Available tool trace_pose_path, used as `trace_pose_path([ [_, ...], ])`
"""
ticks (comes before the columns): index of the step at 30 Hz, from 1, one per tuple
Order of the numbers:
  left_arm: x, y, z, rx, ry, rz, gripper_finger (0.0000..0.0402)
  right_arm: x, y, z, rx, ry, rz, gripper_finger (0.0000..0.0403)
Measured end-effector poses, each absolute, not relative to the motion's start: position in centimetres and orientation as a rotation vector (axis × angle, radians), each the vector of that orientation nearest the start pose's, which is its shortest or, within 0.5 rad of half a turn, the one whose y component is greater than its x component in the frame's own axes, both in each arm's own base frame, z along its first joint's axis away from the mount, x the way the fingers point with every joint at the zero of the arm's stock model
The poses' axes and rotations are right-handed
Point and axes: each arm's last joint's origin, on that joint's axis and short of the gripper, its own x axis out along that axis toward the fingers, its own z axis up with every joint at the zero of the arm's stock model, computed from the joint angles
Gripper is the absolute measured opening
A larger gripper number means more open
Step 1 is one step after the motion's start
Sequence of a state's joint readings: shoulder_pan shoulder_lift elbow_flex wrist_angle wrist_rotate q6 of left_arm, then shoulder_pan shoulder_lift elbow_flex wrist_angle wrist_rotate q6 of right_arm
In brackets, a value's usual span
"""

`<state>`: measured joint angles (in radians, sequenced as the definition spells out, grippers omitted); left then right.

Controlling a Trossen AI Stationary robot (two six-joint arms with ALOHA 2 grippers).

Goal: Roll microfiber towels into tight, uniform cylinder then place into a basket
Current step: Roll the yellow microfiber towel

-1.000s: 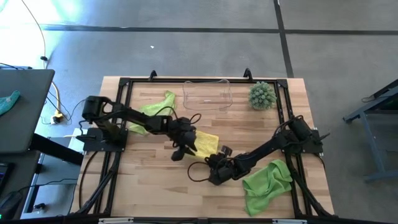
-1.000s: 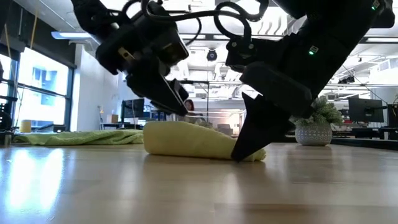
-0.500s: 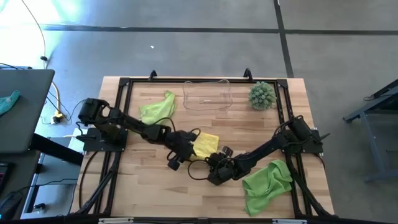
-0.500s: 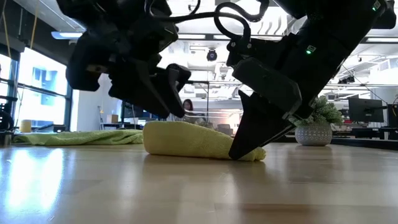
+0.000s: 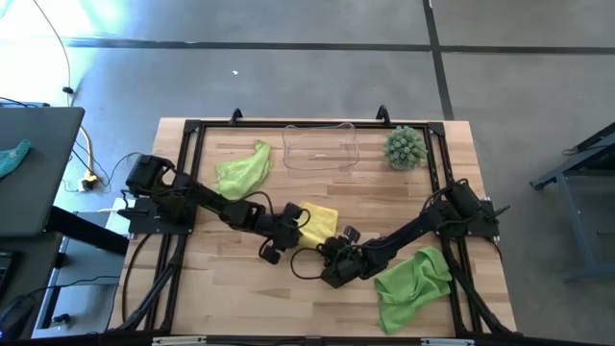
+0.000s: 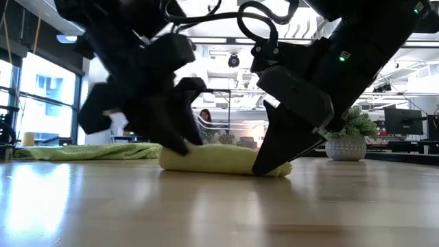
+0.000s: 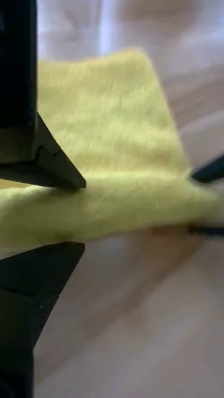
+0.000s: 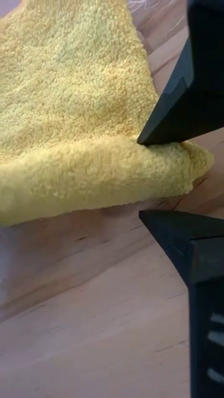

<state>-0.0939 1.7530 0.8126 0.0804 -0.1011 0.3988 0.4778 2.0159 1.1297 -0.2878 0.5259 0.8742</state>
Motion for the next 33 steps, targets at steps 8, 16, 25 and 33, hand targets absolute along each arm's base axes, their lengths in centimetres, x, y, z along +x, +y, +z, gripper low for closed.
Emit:
trace_pose_path([
  [8,32.2,-2.0,10.9,0.385,0.921,-0.198,0.0142,33.6,15.8,10.4,0.220,0.904,-0.464,0.0169],
  [16,32.3,-0.9,10.1,0.166,0.946,-0.210,0.0100,32.9,15.4,12.5,0.156,0.935,-0.425,0.0169],
  [25,32.4,0.8,9.8,-0.008,0.947,-0.198,0.0012,31.8,15.0,15.7,0.098,0.919,-0.409,0.0169],
  [33,32.4,2.2,9.8,-0.157,0.932,-0.209,0.0029,33.1,16.2,14.2,-0.235,0.858,-0.267,0.0169],
])
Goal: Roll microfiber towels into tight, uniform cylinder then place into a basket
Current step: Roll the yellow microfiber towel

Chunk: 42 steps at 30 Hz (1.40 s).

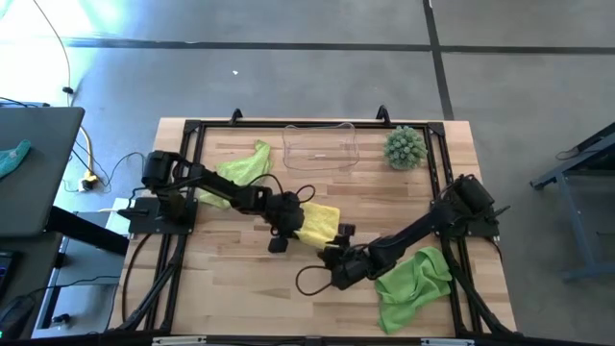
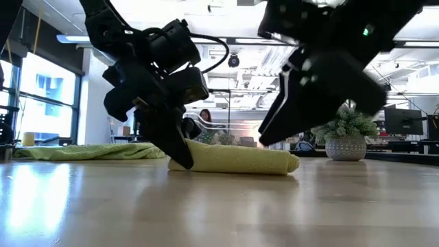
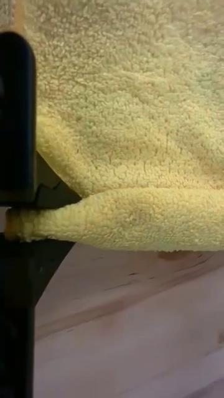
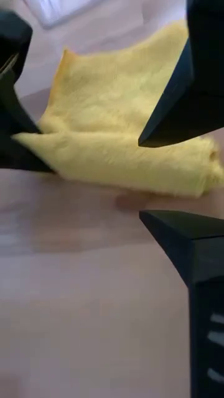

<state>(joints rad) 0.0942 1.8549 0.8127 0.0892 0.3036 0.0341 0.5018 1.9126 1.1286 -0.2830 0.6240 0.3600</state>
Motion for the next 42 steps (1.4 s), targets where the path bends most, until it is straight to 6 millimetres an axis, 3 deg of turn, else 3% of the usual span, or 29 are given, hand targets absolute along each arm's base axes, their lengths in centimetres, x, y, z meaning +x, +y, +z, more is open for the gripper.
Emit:
trace_pose_path([
  [7,32.5,2.3,9.8,-0.169,0.916,-0.218,0.0035,33.5,15.4,12.8,-0.252,0.905,-0.301,0.0170],
  [14,32.5,2.3,9.9,-0.192,0.917,-0.206,0.0032,34.0,14.7,11.3,-0.141,0.964,-0.315,0.0166],
  [18,32.5,2.3,10.0,-0.183,0.911,-0.201,0.0051,33.9,14.4,10.8,-0.043,1.004,-0.340,0.0129],
  [24,32.1,2.3,11.3,-0.094,0.895,-0.214,0.0108,33.9,14.2,10.6,0.016,1.031,-0.346,0.0021],
  [29,31.3,2.3,13.7,0.093,0.876,-0.211,0.0136,34.0,13.9,10.5,0.103,1.053,-0.343,0.0021],
  [35,30.4,0.6,16.0,0.297,0.854,-0.255,0.0131,34.2,13.7,10.6,0.159,1.043,-0.357,0.0005],
  [42,30.5,-2.1,16.0,0.380,0.828,-0.323,0.0125,34.7,12.9,11.7,0.121,1.046,-0.251,0.0005],
])
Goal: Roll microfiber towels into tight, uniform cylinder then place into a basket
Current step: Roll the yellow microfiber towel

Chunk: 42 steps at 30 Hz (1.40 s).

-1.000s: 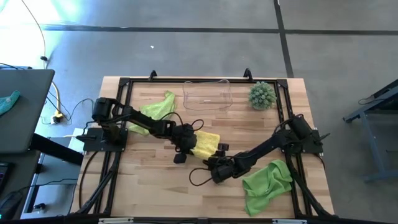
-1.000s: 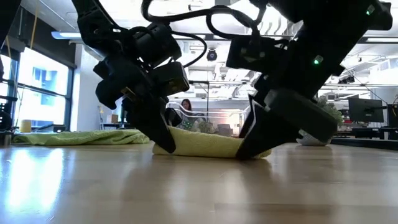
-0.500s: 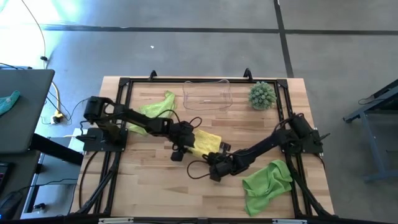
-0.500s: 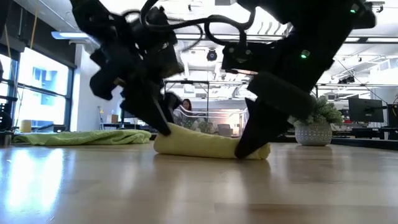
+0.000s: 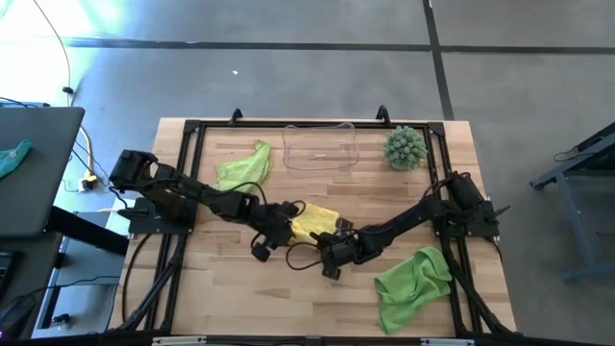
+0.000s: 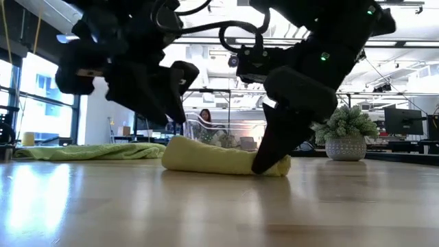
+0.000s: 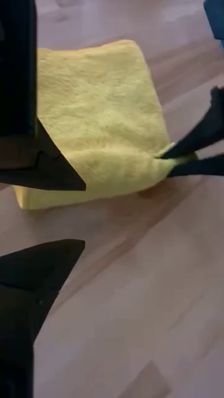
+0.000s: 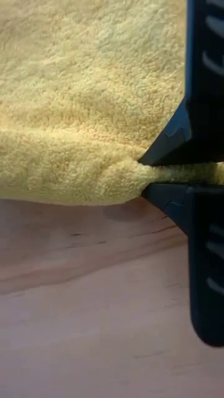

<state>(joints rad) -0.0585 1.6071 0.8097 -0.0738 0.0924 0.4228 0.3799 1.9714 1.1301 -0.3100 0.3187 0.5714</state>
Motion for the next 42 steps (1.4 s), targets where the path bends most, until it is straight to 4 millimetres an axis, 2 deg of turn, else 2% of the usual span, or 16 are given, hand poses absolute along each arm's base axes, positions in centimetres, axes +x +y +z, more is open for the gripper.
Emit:
trace_pose_path([
  [4,30.6,-2.4,15.8,0.356,0.850,-0.240,0.0125,34.8,11.8,12.5,0.087,1.065,-0.184,0.0005],
  [7,30.5,-2.5,15.8,0.333,0.862,-0.204,0.0125,33.7,10.8,12.3,0.111,1.038,-0.156,0.0005],
  [14,30.9,-2.5,16.1,0.263,0.816,-0.163,0.0125,29.7,9.1,10.9,0.382,0.770,-0.098,0.0005],
  [17,31.5,-2.5,16.1,0.262,0.757,-0.156,0.0125,28.7,8.7,10.5,0.533,0.742,-0.125,0.0005],
  [21,32.7,-2.6,15.1,0.291,0.702,-0.162,0.0125,28.4,8.3,10.1,0.718,0.756,-0.163,0.0005],
  [25,33.6,-2.7,13.2,0.329,0.682,-0.168,0.0125,28.4,8.3,10.1,0.752,0.756,-0.165,0.0005],
  [29,34.4,-2.5,11.8,0.394,0.662,-0.102,0.0125,28.4,8.3,10.2,0.755,0.761,-0.153,0.0005],
  [37,34.0,-2.2,10.8,0.399,0.749,-0.070,0.0125,28.4,8.4,10.2,0.775,0.768,-0.122,0.0005],
  [42,33.6,-1.4,10.4,0.250,0.810,-0.034,0.0125,28.5,8.3,10.3,0.779,0.760,-0.121,0.0005],
])
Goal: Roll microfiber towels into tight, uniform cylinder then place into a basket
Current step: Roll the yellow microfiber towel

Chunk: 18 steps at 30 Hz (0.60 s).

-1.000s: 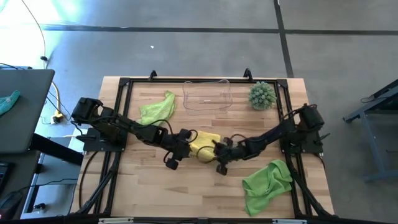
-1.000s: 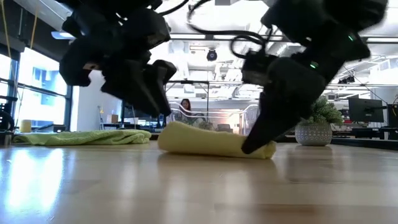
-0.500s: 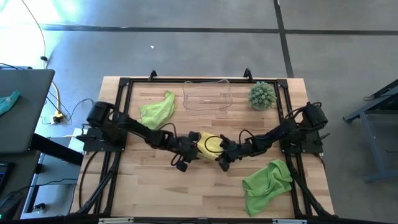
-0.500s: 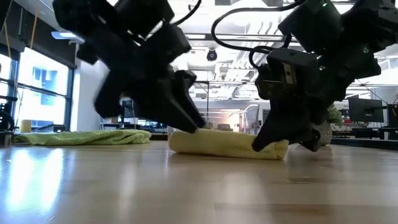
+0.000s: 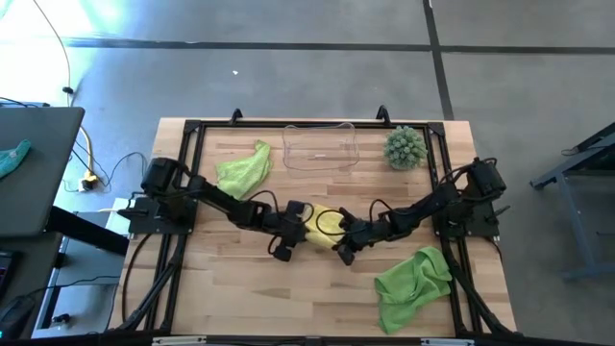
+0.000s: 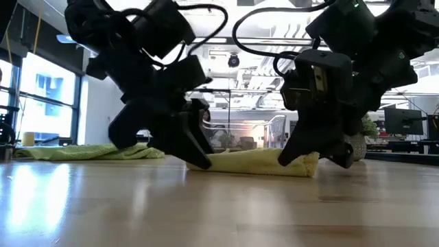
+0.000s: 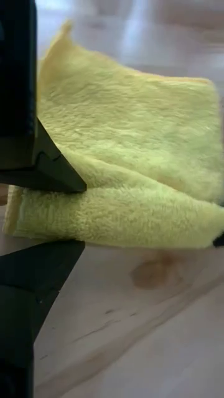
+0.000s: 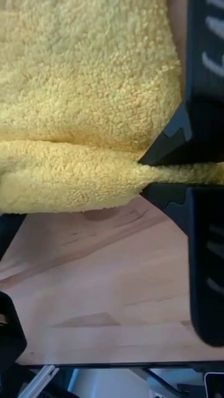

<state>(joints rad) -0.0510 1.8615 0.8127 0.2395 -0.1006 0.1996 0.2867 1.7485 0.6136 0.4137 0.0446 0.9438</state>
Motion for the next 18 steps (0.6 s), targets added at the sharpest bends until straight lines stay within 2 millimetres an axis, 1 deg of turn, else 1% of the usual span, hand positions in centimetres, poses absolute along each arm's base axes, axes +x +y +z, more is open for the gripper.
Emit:
trace_pose_path([
  [3,33.6,-0.9,10.4,0.143,0.823,-0.023,0.0122,28.6,8.3,10.3,0.778,0.755,-0.122,0.0008],
  [5,33.5,-0.7,10.3,0.087,0.829,-0.021,0.0117,28.6,8.3,10.3,0.778,0.752,-0.122,0.0020],
  [12,33.3,-0.5,10.2,-0.063,0.861,-0.053,0.0073,28.6,8.3,10.5,0.705,0.749,-0.081,0.0102],
  [15,33.2,-0.3,10.1,-0.119,0.878,-0.050,0.0054,28.5,8.1,11.2,0.679,0.748,-0.034,0.0123],
  [18,33.2,0.2,10.1,-0.204,0.882,-0.018,0.0039,28.3,7.8,12.7,0.646,0.728,0.011,0.0129],
])
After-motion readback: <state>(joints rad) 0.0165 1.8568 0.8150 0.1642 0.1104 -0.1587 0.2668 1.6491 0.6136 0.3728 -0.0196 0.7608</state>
